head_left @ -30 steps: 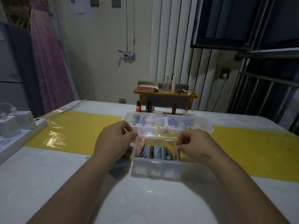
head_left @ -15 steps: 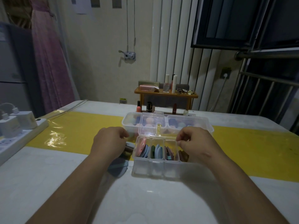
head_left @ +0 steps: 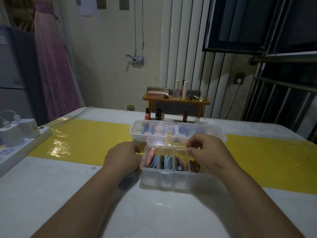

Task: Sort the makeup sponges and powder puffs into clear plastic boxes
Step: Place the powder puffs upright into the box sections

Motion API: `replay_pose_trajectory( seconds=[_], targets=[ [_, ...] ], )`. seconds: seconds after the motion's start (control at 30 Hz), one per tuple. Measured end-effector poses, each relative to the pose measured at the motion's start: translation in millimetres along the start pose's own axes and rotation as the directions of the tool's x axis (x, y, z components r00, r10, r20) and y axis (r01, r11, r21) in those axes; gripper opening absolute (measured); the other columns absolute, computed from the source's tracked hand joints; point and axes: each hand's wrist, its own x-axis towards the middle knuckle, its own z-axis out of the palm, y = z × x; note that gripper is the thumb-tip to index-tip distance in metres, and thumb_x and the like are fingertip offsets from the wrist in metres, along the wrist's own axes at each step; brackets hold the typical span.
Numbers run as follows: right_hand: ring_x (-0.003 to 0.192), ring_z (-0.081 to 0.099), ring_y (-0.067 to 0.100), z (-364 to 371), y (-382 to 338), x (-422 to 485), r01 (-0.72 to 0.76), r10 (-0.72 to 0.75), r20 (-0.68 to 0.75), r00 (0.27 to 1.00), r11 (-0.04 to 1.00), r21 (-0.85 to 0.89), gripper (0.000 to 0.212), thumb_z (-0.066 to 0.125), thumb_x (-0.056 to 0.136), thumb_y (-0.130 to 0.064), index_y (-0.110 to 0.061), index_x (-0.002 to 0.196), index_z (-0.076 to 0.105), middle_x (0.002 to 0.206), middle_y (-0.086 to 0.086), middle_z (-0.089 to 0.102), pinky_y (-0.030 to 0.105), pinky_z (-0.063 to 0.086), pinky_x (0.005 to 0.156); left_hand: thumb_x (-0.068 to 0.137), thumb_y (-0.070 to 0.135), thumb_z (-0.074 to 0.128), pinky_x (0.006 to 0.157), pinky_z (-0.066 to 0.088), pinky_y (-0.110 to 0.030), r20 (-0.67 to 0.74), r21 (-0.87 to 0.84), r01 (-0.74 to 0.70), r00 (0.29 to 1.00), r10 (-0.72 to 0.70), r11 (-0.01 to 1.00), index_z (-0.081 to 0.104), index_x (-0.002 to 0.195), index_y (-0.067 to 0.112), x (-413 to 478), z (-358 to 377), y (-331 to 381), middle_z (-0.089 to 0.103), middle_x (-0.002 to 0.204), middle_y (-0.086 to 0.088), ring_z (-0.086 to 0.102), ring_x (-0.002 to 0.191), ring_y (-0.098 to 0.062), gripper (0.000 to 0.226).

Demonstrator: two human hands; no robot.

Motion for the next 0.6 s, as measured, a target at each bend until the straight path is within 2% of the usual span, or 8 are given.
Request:
replay_pose_trajectory(
  seconds=[0.07, 0.1, 0.17, 0.27, 0.33, 0.47, 0.6],
  targets=[
    [0.072, 0.056, 0.004, 0, 0, 0, 0.004, -0.004, -0.006, 1.000, 1.000, 0.002, 0.025, 0.061, 0.089, -0.013, -0.035, 0.077, 0.060, 0.080, -0.014, 0.062, 0.016, 0.038, 0.057, 0.078, 0.037, 0.061, 0.073, 0.055, -0.034, -0.023, -0.024, 0.015, 1.000, -0.016, 1.000, 0.067, 0.075, 0.028, 1, 2, -1, 0.067, 0.077, 0.008, 0.063, 0.078, -0.021, 0.011],
    [0.072, 0.056, 0.003, 0, 0, 0, 0.006, -0.006, -0.008, 1.000, 1.000, 0.005, 0.025, 0.061, 0.089, -0.013, -0.035, 0.077, 0.060, 0.080, -0.015, 0.062, 0.016, 0.037, 0.057, 0.082, 0.033, 0.060, 0.075, 0.055, -0.036, -0.053, -0.015, 0.008, 0.999, -0.009, 1.000, 0.070, 0.080, 0.027, 2, 2, -2, 0.068, 0.080, 0.006, 0.063, 0.080, -0.022, 0.012],
    [0.073, 0.056, 0.004, 1, -1, 0, 0.008, -0.008, -0.015, 1.000, 1.000, 0.008, 0.023, 0.061, 0.089, -0.013, -0.034, 0.079, 0.060, 0.080, -0.014, 0.061, 0.016, 0.037, 0.057, 0.092, 0.032, 0.057, 0.082, 0.050, -0.036, -0.146, 0.046, -0.007, 0.989, 0.014, 0.999, 0.072, 0.093, 0.028, 2, 1, -1, 0.070, 0.093, 0.004, 0.061, 0.090, -0.022, 0.015],
    [0.074, 0.056, 0.005, 1, 0, 0, 0.008, -0.008, -0.029, 1.000, 1.000, 0.012, 0.018, 0.061, 0.090, -0.015, -0.032, 0.082, 0.063, 0.080, -0.014, 0.062, 0.017, 0.039, 0.058, 0.095, 0.035, 0.057, 0.082, 0.046, -0.037, -0.330, 0.080, -0.019, 0.943, 0.044, 0.997, 0.073, 0.103, 0.032, 1, -6, 1, 0.068, 0.105, 0.003, 0.055, 0.099, -0.023, 0.018],
    [0.075, 0.056, 0.004, 1, 0, 0, 0.009, -0.009, -0.040, 0.999, 1.000, 0.017, 0.017, 0.061, 0.090, -0.016, -0.031, 0.083, 0.063, 0.081, -0.014, 0.062, 0.017, 0.039, 0.059, 0.095, 0.034, 0.058, 0.081, 0.045, -0.037, -0.417, 0.035, -0.062, 0.906, 0.071, 0.997, 0.074, 0.106, 0.029, 2, -8, 1, 0.068, 0.105, 0.000, 0.053, 0.099, -0.024, 0.019],
    [0.075, 0.055, 0.004, 2, 0, 0, 0.012, -0.011, -0.050, 0.999, 0.999, 0.033, 0.017, 0.061, 0.091, -0.015, -0.031, 0.085, 0.064, 0.082, -0.014, 0.061, 0.016, 0.038, 0.059, 0.097, 0.024, 0.057, 0.077, 0.034, -0.025, -0.475, -0.194, -0.167, 0.878, 0.057, 0.967, 0.073, 0.110, 0.019, -1, -10, 4, 0.063, 0.099, 0.001, 0.049, 0.091, -0.012, 0.021],
    [0.074, 0.056, 0.005, 3, 1, 1, 0.009, -0.005, -0.057, 0.998, 0.998, 0.062, 0.016, 0.061, 0.092, -0.016, -0.031, 0.086, 0.065, 0.081, -0.014, 0.062, 0.016, 0.039, 0.059, 0.095, 0.019, 0.057, 0.073, 0.038, -0.027, -0.502, -0.304, -0.221, 0.864, 0.041, 0.927, 0.073, 0.106, 0.018, -4, -12, 8, 0.068, 0.097, 0.001, 0.055, 0.088, -0.014, 0.020]
  ],
)
